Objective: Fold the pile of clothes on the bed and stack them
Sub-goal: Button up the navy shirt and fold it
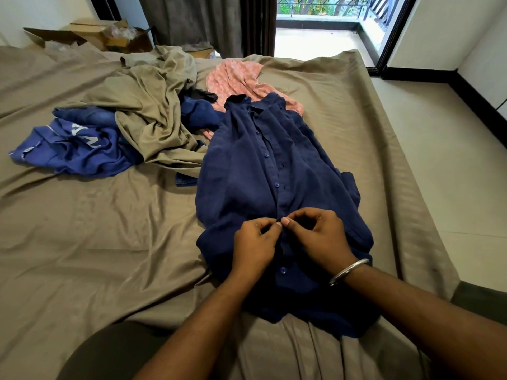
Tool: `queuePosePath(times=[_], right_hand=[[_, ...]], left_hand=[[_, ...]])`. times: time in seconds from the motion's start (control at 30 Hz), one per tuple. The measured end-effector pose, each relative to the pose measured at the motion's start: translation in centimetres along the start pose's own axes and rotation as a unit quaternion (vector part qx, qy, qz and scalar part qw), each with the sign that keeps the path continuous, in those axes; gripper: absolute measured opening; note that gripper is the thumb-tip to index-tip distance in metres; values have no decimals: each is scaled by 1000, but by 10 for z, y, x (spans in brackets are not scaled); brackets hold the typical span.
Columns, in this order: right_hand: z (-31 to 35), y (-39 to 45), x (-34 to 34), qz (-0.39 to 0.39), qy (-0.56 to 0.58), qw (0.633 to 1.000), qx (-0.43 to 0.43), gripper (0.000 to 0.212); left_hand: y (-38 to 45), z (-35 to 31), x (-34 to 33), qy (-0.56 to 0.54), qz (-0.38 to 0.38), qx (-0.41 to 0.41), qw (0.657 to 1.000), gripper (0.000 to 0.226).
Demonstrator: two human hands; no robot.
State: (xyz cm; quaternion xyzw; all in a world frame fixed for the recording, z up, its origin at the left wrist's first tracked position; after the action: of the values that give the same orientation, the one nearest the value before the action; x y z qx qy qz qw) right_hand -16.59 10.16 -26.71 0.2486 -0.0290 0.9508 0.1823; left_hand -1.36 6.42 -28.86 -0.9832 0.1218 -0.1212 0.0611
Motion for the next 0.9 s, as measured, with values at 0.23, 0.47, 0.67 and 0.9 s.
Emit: queuePosePath(times=[0.23,0.47,0.67,0.9], right_hand=[[0,-1,0,-3,8,1000,-13,4],[-1,1,-6,41,-21,998,-36,11],[11,-7,-4,20,-85,996,-33,32],[11,-17,-4,59,-319,945,-37,30]], left_hand=[[-1,10,4,-94,-21,61,994,11],[-4,5,0,-9,40,102,994,18],[-37,12,-27,33,237,245,939,18],[-52,18,-34,83,281,277,915,10]])
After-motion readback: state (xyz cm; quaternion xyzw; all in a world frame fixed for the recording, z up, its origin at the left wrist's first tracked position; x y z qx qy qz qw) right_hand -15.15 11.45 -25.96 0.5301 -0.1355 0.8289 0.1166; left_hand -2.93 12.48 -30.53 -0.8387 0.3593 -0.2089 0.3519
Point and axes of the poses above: each hand's wrist, its own y-axis towards the middle knuckle, its own x-axis out of the back of the hand, z = x × y, the point moved 10 cm from there along y, towards the middle knuckle, and after that the axes turned 4 degrees about -y, right-handed, at the moved point
